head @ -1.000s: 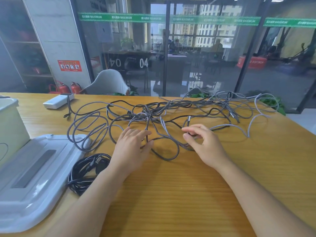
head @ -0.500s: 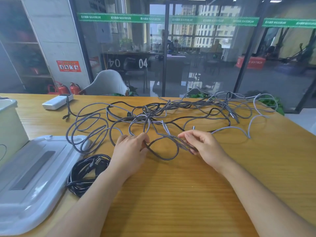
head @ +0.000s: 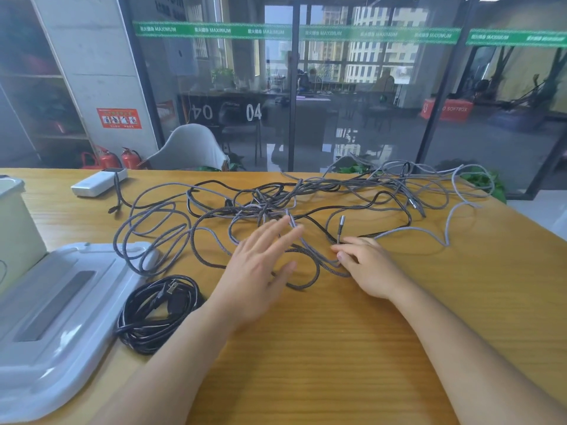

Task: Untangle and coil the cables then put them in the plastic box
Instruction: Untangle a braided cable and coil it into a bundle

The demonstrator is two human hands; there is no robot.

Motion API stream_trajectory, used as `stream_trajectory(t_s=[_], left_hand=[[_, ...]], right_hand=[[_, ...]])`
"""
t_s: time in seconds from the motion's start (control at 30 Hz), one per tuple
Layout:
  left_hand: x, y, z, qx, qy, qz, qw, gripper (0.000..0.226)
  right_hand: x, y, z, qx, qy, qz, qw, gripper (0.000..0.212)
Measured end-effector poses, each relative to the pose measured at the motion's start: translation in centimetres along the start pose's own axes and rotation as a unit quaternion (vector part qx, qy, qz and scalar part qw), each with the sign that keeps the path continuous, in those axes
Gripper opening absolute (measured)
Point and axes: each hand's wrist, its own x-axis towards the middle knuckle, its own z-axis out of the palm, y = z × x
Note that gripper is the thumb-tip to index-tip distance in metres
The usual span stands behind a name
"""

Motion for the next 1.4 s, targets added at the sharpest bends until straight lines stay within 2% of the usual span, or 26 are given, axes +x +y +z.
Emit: stream_trajectory(t_s=[0.1, 0.17, 0.23, 0.33, 0.4, 0.47, 0.57, 0.63, 0.73, 0.8, 0.87, 0.93, 1.0, 1.1, 1.27, 1.4], left_hand=[[-0.1, 0.0, 0.5, -0.003, -0.062, -0.018, 0.998, 0.050], [-0.1, -0.1, 0.2, -0.010, -0.059, -0.041, 0.997, 0.045], [-0.1, -0.1, -0.1, -0.001, -0.049, -0.054, 0.997, 0.042], [-0.1, 0.0, -0.2, 0.025, -0.052, -0.060, 0.997, 0.037], [-0.1, 0.1, -0.1, 0.030, -0.044, -0.064, 0.997, 0.038], [0.0, 0.2, -0.2, 0.025, -0.024, -0.068, 0.997, 0.041], [0.1, 0.5, -0.4, -0.028, 0.015, -0.107, 0.994, 0.044], [0.1, 1.0, -0.6, -0.114, 0.032, -0.144, 0.982, 0.042], [0.3, 1.9, -1.1, -0.290, 0.047, -0.177, 0.939, 0.029], [0.4, 2.4, -1.5, -0.391, 0.062, -0.212, 0.894, 0.018], [0.5, 2.5, -1.7, -0.459, 0.076, -0.236, 0.853, 0.017], [0.6, 2.5, -1.9, -0.483, 0.084, -0.238, 0.838, 0.019], [0.6, 2.5, -2.0, -0.483, 0.092, -0.235, 0.838, 0.022], [0.6, 2.6, -2.3, -0.472, 0.104, -0.242, 0.841, 0.027], [0.7, 2.7, -2.3, -0.455, 0.092, -0.255, 0.848, 0.028], [0.7, 2.6, -2.5, -0.462, 0.097, -0.253, 0.845, 0.030]], right_hand=[[0.3, 0.4, -0.2, 0.065, 0.020, 0.002, 0.998, 0.038], [0.2, 0.4, -0.5, 0.180, 0.055, -0.001, 0.982, 0.036], [-0.2, -0.1, -1.2, 0.320, 0.133, 0.000, 0.938, 0.032], [-0.4, -0.5, -2.1, 0.469, 0.242, 0.003, 0.850, 0.024], [-0.5, -0.7, -2.7, 0.537, 0.263, -0.009, 0.802, 0.024], [-0.5, -0.8, -2.9, 0.568, 0.258, -0.019, 0.781, 0.024], [-0.6, -1.2, -2.7, 0.564, 0.236, -0.041, 0.790, 0.021], [-0.8, -1.8, -2.5, 0.565, 0.223, -0.055, 0.792, 0.017], [-1.3, -2.8, -2.3, 0.546, 0.199, -0.077, 0.810, 0.017], [-1.5, -3.1, -2.2, 0.493, 0.195, -0.090, 0.843, 0.015], [-1.7, -2.9, -2.2, 0.389, 0.203, -0.104, 0.893, 0.013], [-1.8, -2.4, -2.3, 0.244, 0.197, -0.118, 0.942, 0.013], [-2.0, -2.1, -2.5, 0.156, 0.159, -0.134, 0.966, 0.013], [-1.9, -1.8, -2.6, 0.140, 0.151, -0.178, 0.962, 0.010], [-1.8, -1.9, -2.4, 0.121, 0.255, -0.182, 0.942, 0.005], [-1.9, -2.2, -2.0, 0.110, 0.265, -0.196, 0.938, 0.005]])
